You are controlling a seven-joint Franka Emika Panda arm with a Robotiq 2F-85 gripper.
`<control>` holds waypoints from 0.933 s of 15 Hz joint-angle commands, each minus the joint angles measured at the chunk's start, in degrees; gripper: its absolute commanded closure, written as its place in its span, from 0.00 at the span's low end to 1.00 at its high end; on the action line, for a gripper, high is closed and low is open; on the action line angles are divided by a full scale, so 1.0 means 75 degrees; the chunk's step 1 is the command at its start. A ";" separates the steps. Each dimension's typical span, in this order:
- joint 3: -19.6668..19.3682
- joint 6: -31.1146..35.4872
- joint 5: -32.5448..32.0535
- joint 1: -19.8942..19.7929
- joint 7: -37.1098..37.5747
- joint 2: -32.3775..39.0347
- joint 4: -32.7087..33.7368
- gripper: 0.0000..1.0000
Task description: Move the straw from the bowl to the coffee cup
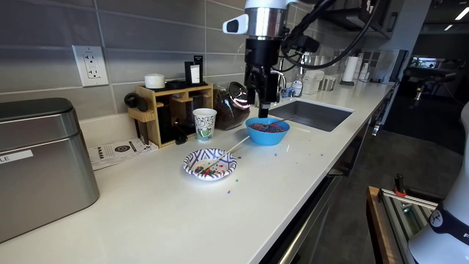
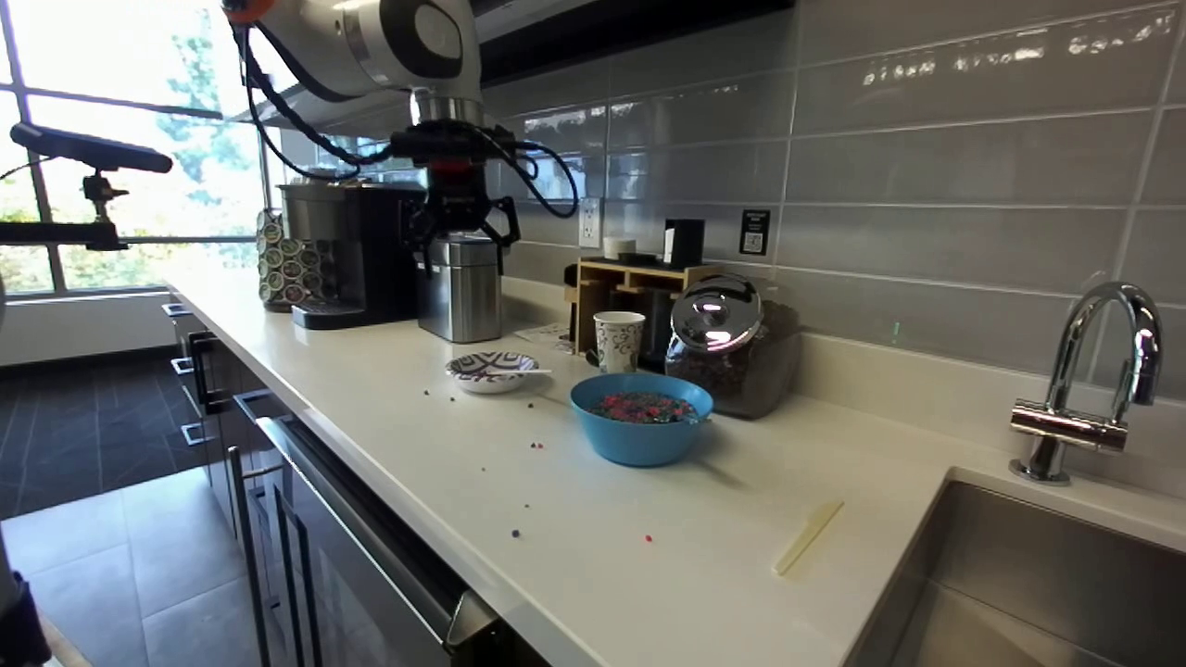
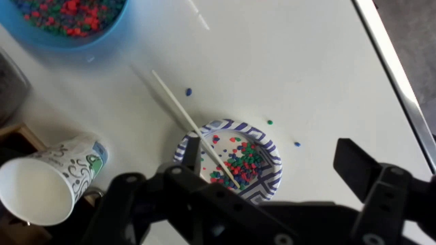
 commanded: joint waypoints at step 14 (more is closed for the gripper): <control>0.0276 0.2243 0.0220 -0.0016 -0.1896 0.1635 0.0275 0.00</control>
